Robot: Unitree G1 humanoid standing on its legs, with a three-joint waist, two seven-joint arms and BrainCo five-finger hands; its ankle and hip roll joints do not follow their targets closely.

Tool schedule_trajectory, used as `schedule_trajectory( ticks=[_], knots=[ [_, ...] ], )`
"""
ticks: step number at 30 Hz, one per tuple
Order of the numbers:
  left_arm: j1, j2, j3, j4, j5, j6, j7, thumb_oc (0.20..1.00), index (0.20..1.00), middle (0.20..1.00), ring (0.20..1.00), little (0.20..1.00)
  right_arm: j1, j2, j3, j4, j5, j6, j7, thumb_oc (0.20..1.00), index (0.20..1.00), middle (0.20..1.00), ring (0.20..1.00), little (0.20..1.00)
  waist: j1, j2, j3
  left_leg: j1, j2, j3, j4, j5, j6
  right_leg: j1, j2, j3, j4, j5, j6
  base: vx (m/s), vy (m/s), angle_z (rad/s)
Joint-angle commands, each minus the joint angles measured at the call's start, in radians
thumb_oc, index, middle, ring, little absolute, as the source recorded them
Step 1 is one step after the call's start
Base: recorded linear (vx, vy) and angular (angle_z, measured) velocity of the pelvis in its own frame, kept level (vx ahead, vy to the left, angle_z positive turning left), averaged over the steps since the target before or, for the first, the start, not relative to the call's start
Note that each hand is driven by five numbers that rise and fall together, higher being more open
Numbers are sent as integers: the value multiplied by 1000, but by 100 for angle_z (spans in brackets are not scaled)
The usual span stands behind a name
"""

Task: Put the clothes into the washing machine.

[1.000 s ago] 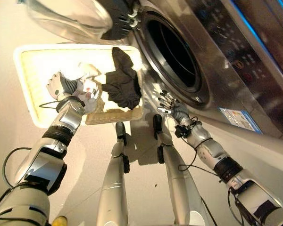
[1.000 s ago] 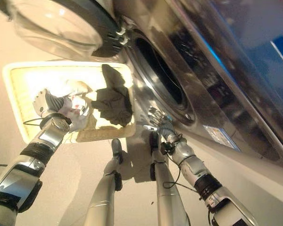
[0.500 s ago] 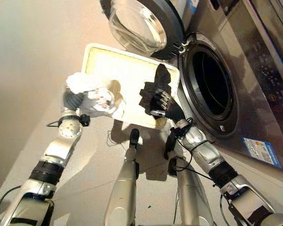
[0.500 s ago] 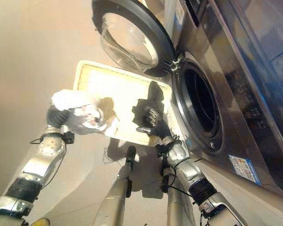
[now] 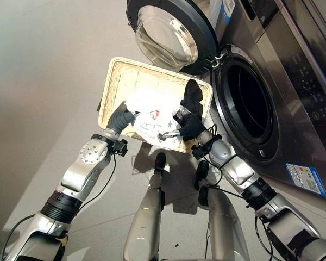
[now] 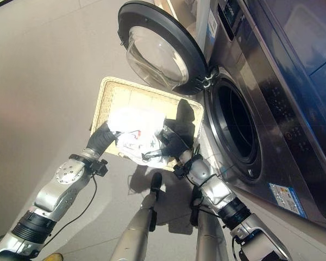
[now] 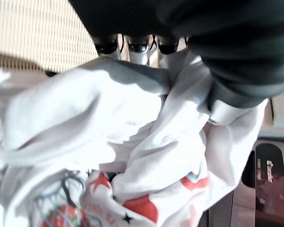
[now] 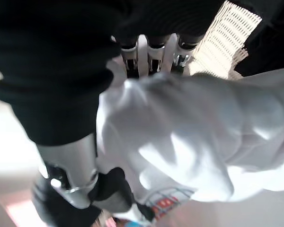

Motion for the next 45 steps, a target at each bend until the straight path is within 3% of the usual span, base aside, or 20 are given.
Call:
schedule_trajectory(
  ticks=[1,7,12,13,14,15,16,19,20,21,22,23,24,25,29,32,37,40,42,45],
  knots=[
    [-64,-22,-12,-120,-80,-39,-55,200,200,200,200,200,-58,1,37,-88,-40,-8,36,1000,1000,1000,1000,1000,-20,32,-21,34,-93,91,29,-73,62,111,17,17,-155,45,99,0,0,0],
    [-96,-30,-51,-129,-108,-19,-67,200,200,200,200,200,-71,-8,86,-60,42,63,96,1000,1000,1000,1000,1000,-20,22,-21,37,-90,93,13,-69,64,112,20,19,-170,55,103,-3,-22,-1],
    [-109,-37,-93,-122,-129,16,-44,200,200,200,200,200,-37,20,114,-66,233,140,167,1000,1000,1000,1000,1000,-28,14,-21,26,-84,101,-1,-60,63,97,25,22,-188,70,105,-1,-8,-2],
    [-107,-39,-95,-121,-130,17,-42,200,200,200,200,200,-32,23,115,-66,246,138,162,934,934,934,934,934,-28,14,-21,25,-84,101,-2,-60,63,96,26,23,-188,70,105,-1,-6,-6],
    [-103,-42,-100,-117,-131,22,-34,200,200,200,200,200,-18,32,114,-65,279,132,159,658,658,658,658,658,-31,13,-21,22,-83,102,-2,-59,63,93,26,23,-190,72,104,5,-8,-8],
    [-93,-51,-112,-108,-131,30,-13,200,200,200,200,200,7,52,107,-64,357,125,138,332,332,332,332,332,-35,12,-21,19,-81,106,-5,-57,62,90,28,24,-194,75,104,5,-7,-7],
    [-89,-54,-115,-104,-129,31,-7,200,200,200,200,200,15,59,103,-60,377,116,130,200,200,200,200,200,-36,12,-21,20,-80,108,-6,-57,62,89,28,24,-196,76,104,2,-3,-6],
    [-63,-66,-123,-79,-102,40,34,200,200,200,200,200,58,91,80,-50,448,81,100,200,200,200,200,200,-42,12,-21,15,-78,114,-10,-54,61,83,31,26,-199,78,104,-4,1,-4],
    [-40,-75,-125,-52,-59,41,67,200,200,200,200,200,87,106,62,-43,488,41,81,200,200,200,200,200,-47,13,-21,11,-76,117,-14,-53,60,77,33,27,-202,80,105,12,3,-3],
    [-15,-73,-130,-20,-18,61,108,354,354,354,354,354,120,124,37,-39,523,1,50,200,200,200,200,200,-54,13,-21,16,-75,119,-15,-56,59,78,33,30,-198,74,105,0,0,0],
    [-15,-73,-130,-20,-18,61,108,354,354,354,354,354,120,124,37,-39,523,1,50,200,200,200,200,200,-54,13,-21,16,-75,119,-15,-56,59,78,33,30,-198,74,105,11,8,-5],
    [-2,-69,-130,9,35,67,144,573,573,573,573,573,134,131,20,-36,533,-32,25,200,200,200,200,200,-57,16,-21,9,-72,123,-16,-51,57,72,35,32,-203,82,105,-6,5,-6],
    [-2,-69,-130,9,36,67,144,573,573,573,573,573,135,131,20,-36,533,-33,25,200,200,200,200,200,-57,15,-21,9,-72,124,-16,-51,57,72,35,32,-203,82,105,16,23,-10],
    [21,-55,-129,54,100,95,186,1000,1000,1000,1000,1000,156,129,-6,-29,535,-91,-12,200,200,200,200,200,-63,19,-21,9,-70,129,-17,-51,56,71,35,36,-205,82,105,22,18,-9],
    [59,-44,-129,160,133,120,266,1000,1000,1000,1000,1000,176,111,-67,10,559,-160,-92,200,200,200,200,200,-72,27,-21,6,-68,137,-11,-52,51,67,35,42,-201,81,103,54,42,-14],
    [83,-55,-122,299,181,97,376,1000,1000,1000,1000,1000,167,85,-132,79,632,-186,-151,200,200,200,200,200,-81,42,-21,9,-66,144,-3,-55,46,63,32,50,-193,75,102,75,65,-9],
    [103,-89,-97,423,172,50,487,1000,1000,1000,1000,1000,149,64,-222,179,771,-148,-158,200,200,200,200,200,-87,64,-21,7,-64,152,3,-56,39,51,29,58,-180,68,97,76,61,-8],
    [114,-130,-58,543,170,-1,562,1000,1000,1000,1000,1000,94,45,-333,308,931,-90,-136,200,200,200,200,200,-81,84,-21,-10,-62,156,14,-55,35,27,27,62,-160,59,92,89,14,-10],
    [117,-136,-56,572,169,-18,568,1000,1000,1000,1000,1000,78,42,-357,336,964,-80,-130,200,200,200,200,200,-78,86,-21,-17,-61,155,18,-55,34,20,29,62,-153,57,91,88,-37,-4],
    [117,-159,-40,667,170,-56,570,1000,1000,1000,1000,1000,-9,16,-438,424,1127,-82,-160,200,200,200,200,200,-65,91,-21,-44,-54,158,29,-54,34,-11,35,59,-128,50,86,72,-61,-4]
  ],
)
